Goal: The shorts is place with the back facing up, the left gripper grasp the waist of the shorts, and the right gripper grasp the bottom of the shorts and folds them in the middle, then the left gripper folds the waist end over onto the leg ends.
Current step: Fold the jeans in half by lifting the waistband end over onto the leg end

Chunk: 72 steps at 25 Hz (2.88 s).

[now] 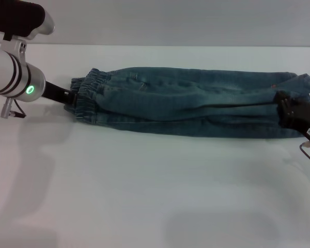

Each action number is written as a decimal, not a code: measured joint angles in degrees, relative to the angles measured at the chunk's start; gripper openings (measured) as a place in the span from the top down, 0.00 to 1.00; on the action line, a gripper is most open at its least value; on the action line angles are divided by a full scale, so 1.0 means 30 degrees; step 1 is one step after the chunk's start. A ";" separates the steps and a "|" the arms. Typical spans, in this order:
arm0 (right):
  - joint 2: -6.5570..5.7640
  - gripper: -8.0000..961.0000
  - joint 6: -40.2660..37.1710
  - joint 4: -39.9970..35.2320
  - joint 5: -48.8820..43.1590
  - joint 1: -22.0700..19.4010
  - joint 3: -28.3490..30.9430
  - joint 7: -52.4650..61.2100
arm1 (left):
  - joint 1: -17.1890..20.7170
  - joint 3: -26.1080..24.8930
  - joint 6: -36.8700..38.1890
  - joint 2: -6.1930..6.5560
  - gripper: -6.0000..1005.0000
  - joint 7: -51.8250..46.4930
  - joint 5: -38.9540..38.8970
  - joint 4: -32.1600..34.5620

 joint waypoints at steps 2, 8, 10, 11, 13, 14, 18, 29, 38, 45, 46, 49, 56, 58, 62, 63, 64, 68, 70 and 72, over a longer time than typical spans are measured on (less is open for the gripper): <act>0.0000 0.99 0.0006 0.0001 0.0000 -0.0014 0.0000 0.0000 | 0.0005 0.0001 -0.0072 -0.0001 0.97 0.0000 0.0000 -0.0038; 0.0001 0.99 0.0013 0.0000 0.0000 -0.0136 -0.0025 -0.0001 | 0.0038 0.0002 -0.0233 -0.0020 0.99 -0.0026 0.0006 -0.0292; 0.0001 0.99 0.0026 -0.0002 0.0000 -0.0167 -0.0026 0.0000 | 0.0077 0.0004 -0.0305 -0.0024 0.99 -0.0040 0.0008 -0.0497; 0.0000 0.99 0.0029 -0.0004 0.0000 -0.0175 -0.0026 0.0000 | 0.0124 0.0009 -0.0365 -0.0031 0.99 -0.0048 0.0009 -0.0662; 0.0001 0.99 0.0033 -0.0008 0.0000 -0.0180 -0.0026 0.0014 | 0.0357 0.0050 -0.0637 -0.0047 0.99 -0.0118 0.0018 -0.1447; 0.0001 0.99 0.0034 -0.0012 0.0000 -0.0180 -0.0026 0.0031 | 0.0418 0.0062 -0.0704 -0.0048 0.99 -0.0160 0.0034 -0.1658; 0.0000 0.99 0.0037 -0.0044 0.0002 -0.0090 -0.0025 0.0178 | 0.0821 0.0436 -0.1073 -0.0055 0.99 -0.0552 0.0143 -0.2861; 0.0064 0.99 -0.0085 -0.0459 -0.2506 0.1447 -0.0240 0.2294 | 0.1644 0.1160 -0.1893 -0.0044 0.99 -0.1161 0.0154 -0.6039; 0.0078 0.99 -0.0118 -0.0974 -0.2700 0.3010 -0.1478 0.3424 | 0.2243 0.1409 -0.2258 -0.0054 0.99 -0.1441 0.0157 -0.8140; 0.0136 0.99 -0.0141 -0.1494 -0.2881 0.4286 -0.2733 0.3766 | 0.2786 0.1837 -0.2761 -0.0061 0.99 -0.1836 0.0192 -0.9942; 0.0140 0.99 -0.0142 -0.1506 -0.2884 0.4442 -0.2901 0.3818 | 0.2847 0.1930 -0.2801 -0.0066 0.99 -0.1868 0.0186 -1.0138; 0.0157 0.99 -0.0142 -0.1572 -0.2888 0.5004 -0.3382 0.4106 | 0.3016 0.2265 -0.2870 -0.0066 0.99 -0.2086 0.0188 -1.0617; 0.0163 0.99 -0.0093 -0.1689 -0.2900 0.6166 -0.4683 0.5013 | 0.3214 0.2513 -0.3029 -0.0055 0.99 -0.2288 0.0185 -1.1284; 0.0193 0.99 -0.0087 -0.1619 -0.2900 0.6312 -0.5031 0.5052 | 0.3222 0.2536 -0.3029 -0.0050 0.99 -0.2289 0.0184 -1.1323; 0.0237 0.99 -0.0129 -0.2049 -0.2843 0.6871 -0.5437 0.5057 | 0.3296 0.2581 -0.3077 -0.0043 0.99 -0.2289 0.0177 -1.1622; 0.0249 0.99 -0.0182 -0.2432 -0.2795 0.7148 -0.5396 0.5062 | 0.3378 0.2580 -0.3155 -0.0041 0.99 -0.2289 0.0179 -1.1860; 0.0249 0.99 -0.0182 -0.2432 -0.2795 0.7148 -0.5396 0.5062 | 0.3453 0.2590 -0.3239 -0.0039 0.99 -0.2289 0.0174 -1.2093; 0.0261 0.99 -0.0859 -0.3231 -0.2758 0.7914 -0.5189 0.5057 | 0.3788 0.2627 -0.3616 -0.0032 0.99 -0.2289 0.0163 -1.3075; 0.0244 0.99 -0.1370 -0.3420 -0.2754 0.8215 -0.5017 0.4933 | 0.3966 0.2631 -0.3803 -0.0029 0.99 -0.2288 0.0168 -1.3403; 0.0195 0.99 -0.1849 -0.3521 -0.2829 0.8370 -0.4575 0.4769 | 0.4197 0.2634 -0.3961 -0.0024 0.99 -0.2286 0.0176 -1.3760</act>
